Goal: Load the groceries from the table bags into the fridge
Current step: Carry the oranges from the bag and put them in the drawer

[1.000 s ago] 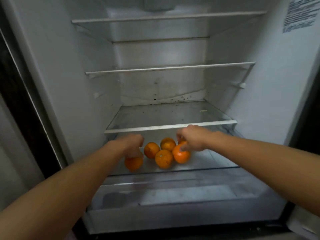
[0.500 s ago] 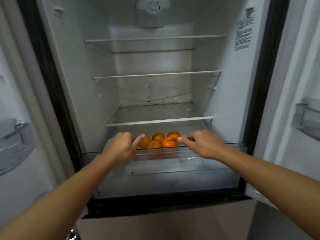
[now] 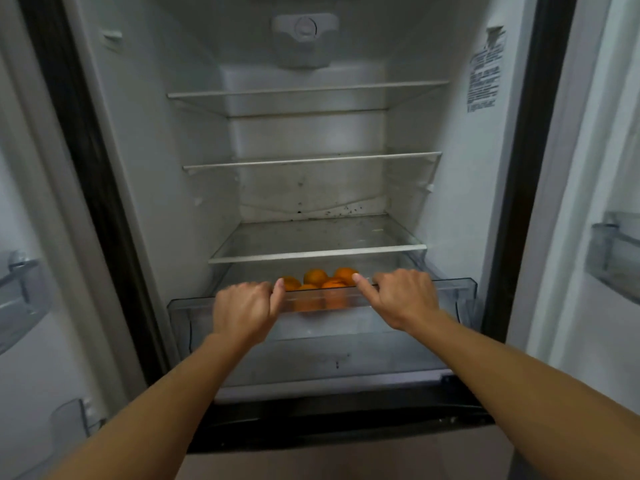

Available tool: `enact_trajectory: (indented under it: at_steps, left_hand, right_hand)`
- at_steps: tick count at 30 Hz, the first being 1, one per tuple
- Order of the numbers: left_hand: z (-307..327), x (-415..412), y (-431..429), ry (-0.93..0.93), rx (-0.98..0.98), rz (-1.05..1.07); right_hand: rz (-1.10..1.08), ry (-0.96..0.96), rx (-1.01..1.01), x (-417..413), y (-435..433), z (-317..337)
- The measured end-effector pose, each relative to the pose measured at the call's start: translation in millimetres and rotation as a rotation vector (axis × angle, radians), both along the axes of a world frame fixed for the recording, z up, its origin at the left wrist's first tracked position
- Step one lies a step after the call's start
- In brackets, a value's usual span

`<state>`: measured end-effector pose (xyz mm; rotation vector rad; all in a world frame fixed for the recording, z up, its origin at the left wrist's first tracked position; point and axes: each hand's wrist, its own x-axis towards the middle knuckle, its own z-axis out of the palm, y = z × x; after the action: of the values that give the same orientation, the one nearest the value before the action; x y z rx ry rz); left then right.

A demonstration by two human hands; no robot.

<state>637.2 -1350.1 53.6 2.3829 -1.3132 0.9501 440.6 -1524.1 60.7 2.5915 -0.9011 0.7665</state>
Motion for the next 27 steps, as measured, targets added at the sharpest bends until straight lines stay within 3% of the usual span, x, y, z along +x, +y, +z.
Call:
enact_trajectory:
  at_steps: [5, 16, 23, 27]
  left_hand:
    - [-5, 29, -32, -0.054, -0.063, -0.030]
    - [-13, 89, -104, 0.035, -0.029, -0.032]
    - [-21, 103, -120, -0.038, -0.130, -0.051]
    - [-19, 101, -117, -0.011, -0.069, -0.041]
  right_hand:
    - [0.024, -0.159, -0.035, 31, -30, -7]
    - [-0.095, -0.135, 0.090, 101, -86, -20]
    - [-0.092, -0.275, -0.032, 117, -108, -31]
    - [-0.097, -0.177, 0.040, 112, -102, -24]
